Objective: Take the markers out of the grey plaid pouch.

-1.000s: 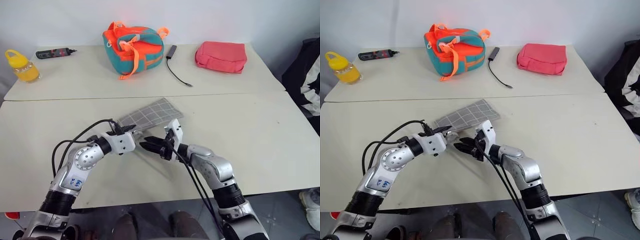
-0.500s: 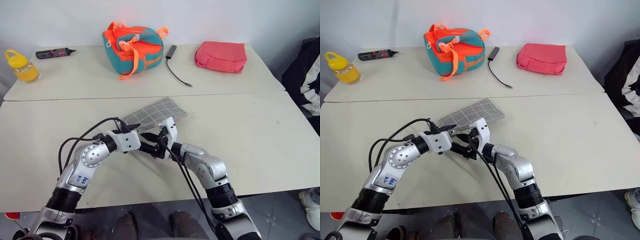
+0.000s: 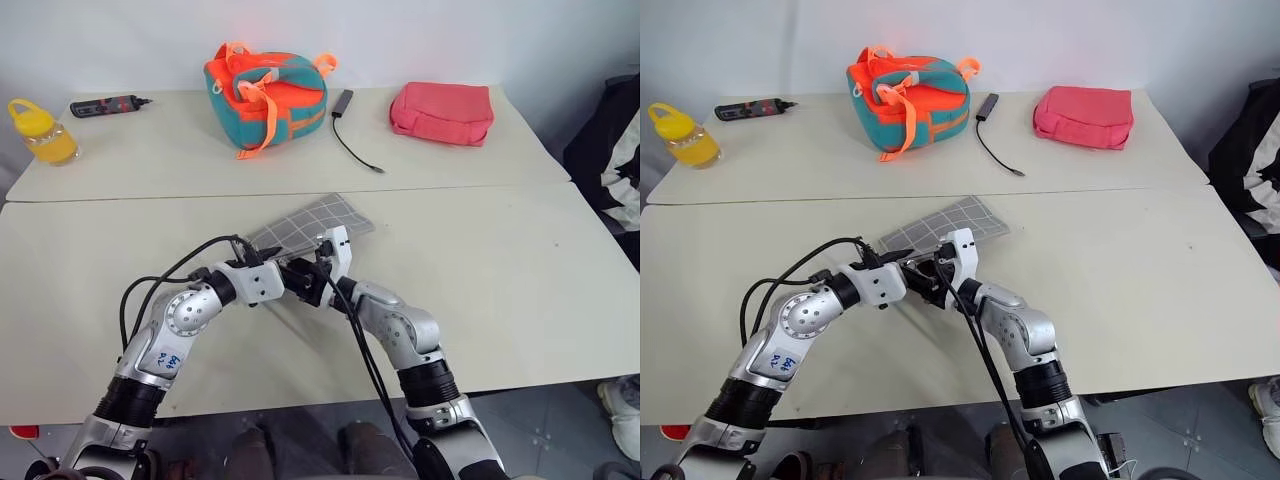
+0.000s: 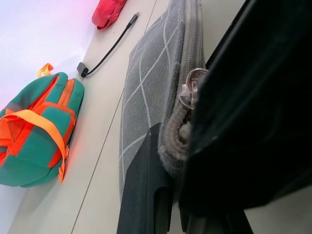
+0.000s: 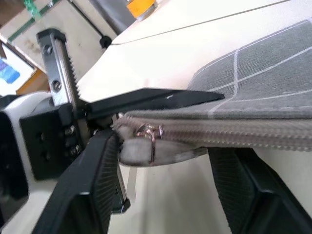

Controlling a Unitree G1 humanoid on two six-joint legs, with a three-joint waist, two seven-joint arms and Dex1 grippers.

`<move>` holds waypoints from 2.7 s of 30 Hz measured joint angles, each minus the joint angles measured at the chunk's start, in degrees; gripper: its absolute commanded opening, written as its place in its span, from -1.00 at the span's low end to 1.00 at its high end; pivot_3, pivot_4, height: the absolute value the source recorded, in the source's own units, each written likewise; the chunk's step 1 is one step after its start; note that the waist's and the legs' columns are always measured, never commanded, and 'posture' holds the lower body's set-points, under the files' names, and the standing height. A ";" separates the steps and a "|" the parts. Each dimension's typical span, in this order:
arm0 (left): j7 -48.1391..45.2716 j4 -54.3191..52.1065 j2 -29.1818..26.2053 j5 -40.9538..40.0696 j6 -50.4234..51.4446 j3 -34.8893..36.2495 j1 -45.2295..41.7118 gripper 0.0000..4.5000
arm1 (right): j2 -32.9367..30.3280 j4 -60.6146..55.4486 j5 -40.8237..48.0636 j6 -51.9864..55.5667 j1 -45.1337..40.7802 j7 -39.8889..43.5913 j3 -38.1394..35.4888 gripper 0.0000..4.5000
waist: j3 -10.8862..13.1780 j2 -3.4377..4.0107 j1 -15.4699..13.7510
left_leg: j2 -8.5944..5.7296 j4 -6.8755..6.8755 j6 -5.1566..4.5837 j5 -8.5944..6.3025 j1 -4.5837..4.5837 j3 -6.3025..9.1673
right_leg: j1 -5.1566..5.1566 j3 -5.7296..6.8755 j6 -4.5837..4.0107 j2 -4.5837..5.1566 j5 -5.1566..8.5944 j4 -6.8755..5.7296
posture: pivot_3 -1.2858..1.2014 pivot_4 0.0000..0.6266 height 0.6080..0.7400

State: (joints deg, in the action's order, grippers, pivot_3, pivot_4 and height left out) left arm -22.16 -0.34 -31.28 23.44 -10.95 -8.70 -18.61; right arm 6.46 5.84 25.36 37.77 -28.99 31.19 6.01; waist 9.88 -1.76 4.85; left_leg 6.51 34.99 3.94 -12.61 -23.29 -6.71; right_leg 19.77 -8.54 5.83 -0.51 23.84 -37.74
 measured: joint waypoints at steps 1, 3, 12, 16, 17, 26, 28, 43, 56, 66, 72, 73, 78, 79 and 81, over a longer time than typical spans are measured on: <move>0.03 -0.01 0.00 0.07 0.02 -0.04 0.00 -1.00 | -0.01 0.00 0.01 0.05 0.00 0.00 0.00 0.20 | 0.00 0.00 0.00 | 0.00 0.00 0.00 0.00 0.00 0.00 | 0.00 0.00 0.00 0.00 0.00 0.00 | 0.03 -0.52 1.00; 0.05 -0.01 0.00 0.13 0.03 -0.10 0.01 -1.00 | -0.08 0.00 0.01 0.08 0.02 0.01 0.03 0.20 | 0.00 0.00 0.00 | 0.00 -0.01 0.00 0.00 0.00 0.00 | 0.01 0.00 0.00 0.00 0.00 0.00 | 0.03 -0.52 1.00; 0.01 0.01 -0.02 0.31 0.03 -0.48 0.19 -1.00 | -4.24 -1.31 -1.51 -0.60 1.44 3.87 4.68 0.16 | 0.00 0.00 0.05 | 0.04 -0.01 0.00 -0.02 0.00 -0.03 | 0.04 -0.03 0.00 -0.03 0.00 0.00 | 0.03 -0.52 1.00; 0.02 0.00 -0.02 0.30 0.03 -0.48 0.20 -1.00 | -4.47 -1.10 -3.21 -2.86 1.15 3.87 5.21 0.16 | 0.00 0.00 0.00 | 0.03 0.02 0.00 -0.02 0.00 -0.06 | 0.03 -0.05 0.00 -0.02 0.00 0.00 | 0.03 -0.52 1.00; 0.02 0.00 -0.02 0.30 0.03 -0.47 0.20 -1.00 | -4.43 -1.02 -3.36 -3.08 1.11 3.83 5.15 0.16 | 0.00 0.00 0.01 | 0.03 0.02 0.00 -0.02 0.00 -0.06 | 0.04 -0.05 0.00 -0.02 0.00 0.00 | 0.03 -0.52 1.00; 0.02 -0.05 -0.03 0.29 0.29 -0.36 0.50 -1.00 | -3.92 0.42 -3.89 -4.93 0.87 3.23 4.53 -0.51 | 0.00 0.00 0.04 | 0.04 0.01 0.00 -0.02 0.00 -0.07 | 0.04 -0.05 0.00 -0.02 0.00 0.00 | 0.03 -0.52 1.00; 0.03 -0.05 -0.10 0.29 0.30 -0.27 0.52 -1.00 | -4.27 0.59 -4.08 -5.45 0.87 3.35 4.73 -0.69 | 0.00 0.00 0.04 | 0.04 0.01 0.00 -0.02 0.00 -0.07 | 0.04 -0.06 0.00 -0.02 0.00 0.00 | 0.03 -0.52 1.00; 0.01 -0.45 -0.13 0.29 0.26 -0.28 0.77 -1.00 | -4.76 0.54 -3.11 -5.45 1.52 3.78 4.44 -0.94 | 0.00 0.00 0.01 | 0.05 0.01 0.00 -0.02 0.00 -0.07 | 0.04 -0.06 0.00 -0.02 0.00 0.00 | 0.03 -0.52 1.00; -0.01 -0.56 -2.15 -0.54 -0.71 -0.19 1.41 -1.00 | -10.02 -1.43 -2.49 -5.23 2.59 6.81 3.62 -0.99 | 0.00 0.00 0.02 | 0.05 0.03 -0.01 -0.02 0.01 -0.08 | 0.03 -0.08 0.00 -0.02 0.00 0.00 | 0.03 -0.52 1.00; -0.15 -0.57 -4.40 -1.23 -1.91 1.38 3.24 -1.00 | -14.13 1.50 -2.62 -6.37 -0.59 8.40 1.03 -0.99 | 0.00 0.00 0.09 | 0.07 0.03 -0.01 -0.02 0.01 -0.12 | 0.04 -0.12 0.00 -0.02 0.00 0.00 | 0.03 -0.52 1.00; -0.93 -0.90 -6.58 -3.02 -3.46 3.33 5.53 -1.00 | -15.52 3.08 -2.72 -7.11 -2.20 9.26 0.23 -0.99 | 0.00 0.00 0.11 | 0.08 0.03 -0.02 -0.03 0.02 -0.15 | 0.05 -0.14 0.00 -0.02 0.00 0.01 | 0.03 -0.52 1.00; -1.16 -0.91 -6.91 -3.30 -3.67 3.56 5.83 -1.00 | -15.89 3.47 -2.73 -7.45 -2.20 9.35 0.17 -0.99 | 0.00 0.00 0.07 | 0.08 0.03 -0.03 -0.03 0.02 -0.15 | 0.05 -0.14 0.00 -0.01 0.00 0.00 | 0.03 -0.52 1.00; -2.59 -1.19 -9.03 -6.61 -4.81 6.45 8.05 -1.00 | -17.20 4.49 -3.12 -8.50 -2.28 9.78 -0.12 -0.99 | 0.00 0.00 0.22 | 0.08 0.02 -0.03 -0.04 0.03 -0.17 | 0.04 -0.16 0.00 -0.01 0.00 0.01 | 0.03 -0.52 1.00; -3.10 -1.18 -9.35 -7.66 -4.91 7.03 8.41 -1.00 | -17.34 4.82 -3.38 -8.80 -2.30 9.79 -0.21 -0.99 | 0.01 0.01 0.21 | 0.08 0.02 -0.03 -0.04 0.03 -0.17 | 0.05 -0.15 0.00 -0.01 0.00 0.01 | 0.03 -0.52 1.00; -3.88 -1.17 -9.78 -9.36 -5.66 8.28 9.18 -1.00 | -17.57 5.62 -4.02 -9.74 -2.44 10.10 -0.05 -0.99 | 0.01 0.01 0.19 | 0.08 0.02 -0.04 -0.04 0.03 -0.17 | 0.04 -0.16 0.00 -0.01 0.00 0.01 | 0.03 -0.52 1.00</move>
State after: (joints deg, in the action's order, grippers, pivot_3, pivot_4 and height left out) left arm -26.04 -1.51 -41.06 14.08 -16.61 -0.42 -9.43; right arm -11.11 11.45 21.34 28.03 -31.44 41.29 5.96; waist 9.89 -1.75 5.05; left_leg 6.59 35.01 3.90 -12.65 -23.26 -6.88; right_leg 19.81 -8.70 5.83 -0.52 23.84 -37.72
